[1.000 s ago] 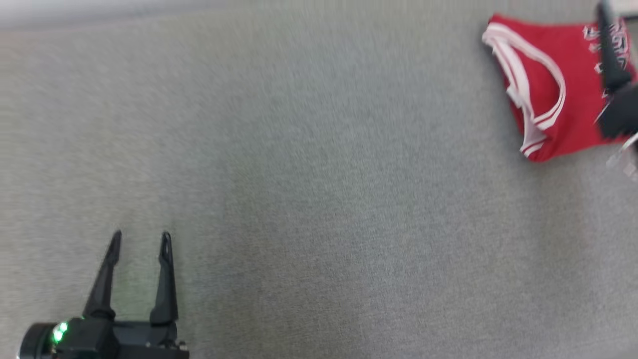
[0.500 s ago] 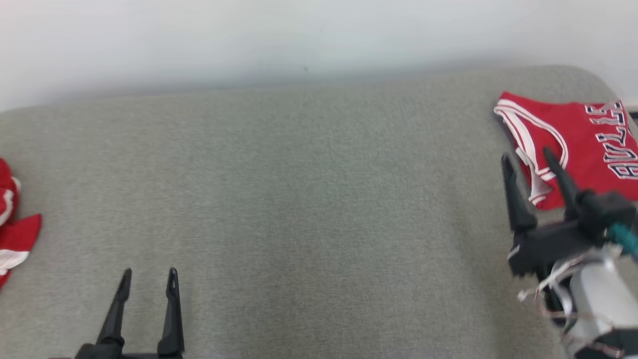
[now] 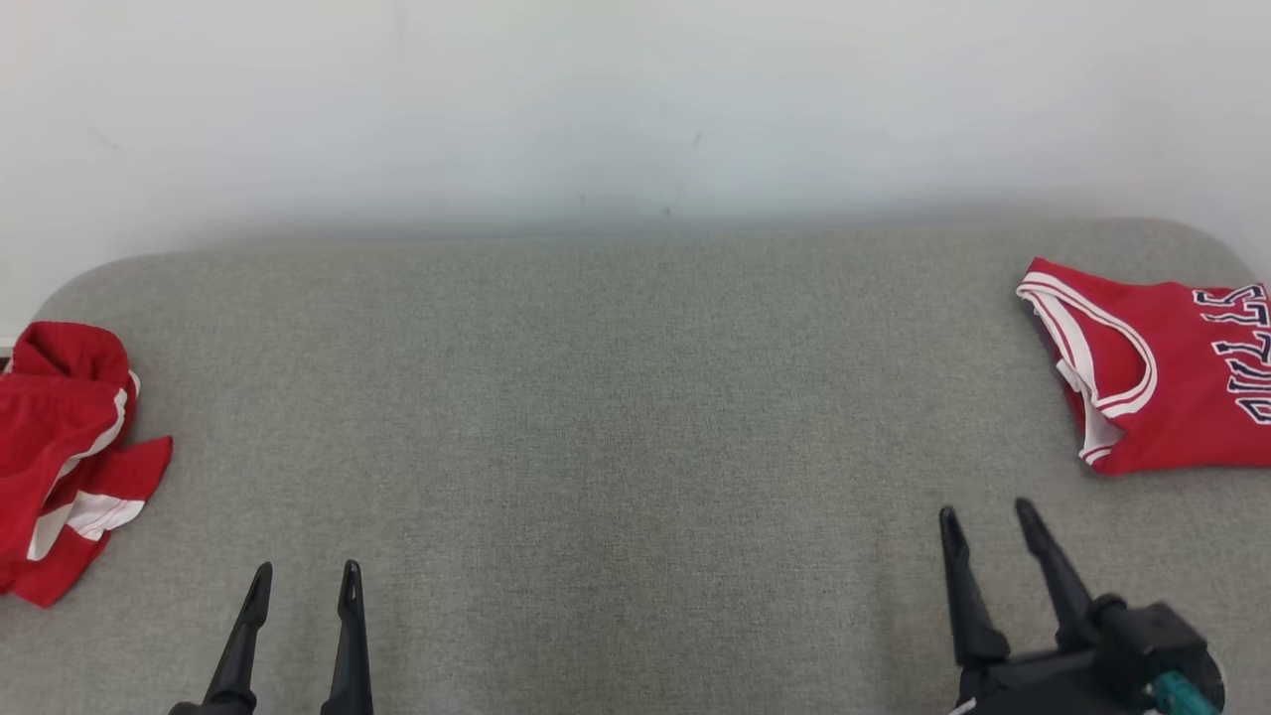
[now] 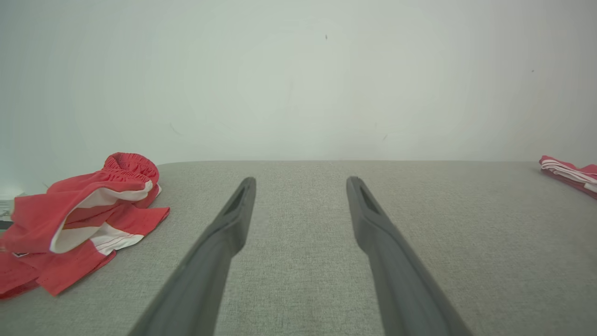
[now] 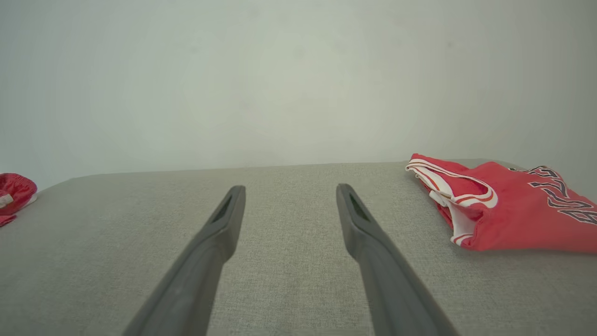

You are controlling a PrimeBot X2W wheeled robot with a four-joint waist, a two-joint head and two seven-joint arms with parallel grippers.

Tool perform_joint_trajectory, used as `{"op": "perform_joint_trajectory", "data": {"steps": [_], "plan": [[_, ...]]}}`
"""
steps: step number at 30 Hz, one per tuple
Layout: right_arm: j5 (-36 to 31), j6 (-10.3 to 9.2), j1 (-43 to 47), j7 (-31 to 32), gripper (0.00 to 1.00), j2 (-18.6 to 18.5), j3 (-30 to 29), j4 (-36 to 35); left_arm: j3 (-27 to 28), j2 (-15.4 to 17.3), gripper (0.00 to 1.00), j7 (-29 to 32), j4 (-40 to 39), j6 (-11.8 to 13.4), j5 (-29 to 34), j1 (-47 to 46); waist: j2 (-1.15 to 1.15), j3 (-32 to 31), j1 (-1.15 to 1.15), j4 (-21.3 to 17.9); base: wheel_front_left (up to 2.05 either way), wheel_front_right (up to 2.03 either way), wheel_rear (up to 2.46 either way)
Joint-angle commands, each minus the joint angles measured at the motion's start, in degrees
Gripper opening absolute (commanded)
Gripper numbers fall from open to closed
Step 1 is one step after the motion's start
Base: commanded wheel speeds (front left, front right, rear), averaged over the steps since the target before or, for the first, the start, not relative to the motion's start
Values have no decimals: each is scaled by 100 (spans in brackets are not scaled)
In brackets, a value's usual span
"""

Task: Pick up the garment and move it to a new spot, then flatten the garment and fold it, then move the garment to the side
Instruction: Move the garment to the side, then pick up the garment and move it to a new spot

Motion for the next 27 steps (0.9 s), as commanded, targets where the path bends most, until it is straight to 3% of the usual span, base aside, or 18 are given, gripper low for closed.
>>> {"op": "perform_joint_trajectory", "data": {"steps": [1, 27], "plan": [[-35, -18, 223, -19, 100, 98, 5, -98, 22, -25, 100, -17, 16, -13, 4, 129, 1, -131, 1, 29, 0, 0, 0], [-258, -18, 788, 164, 100, 434, -418, -653, 87, 4, 100, -17, 134, -73, -236, 338, 1, -353, 1, -9, 0, 0, 0]]}}
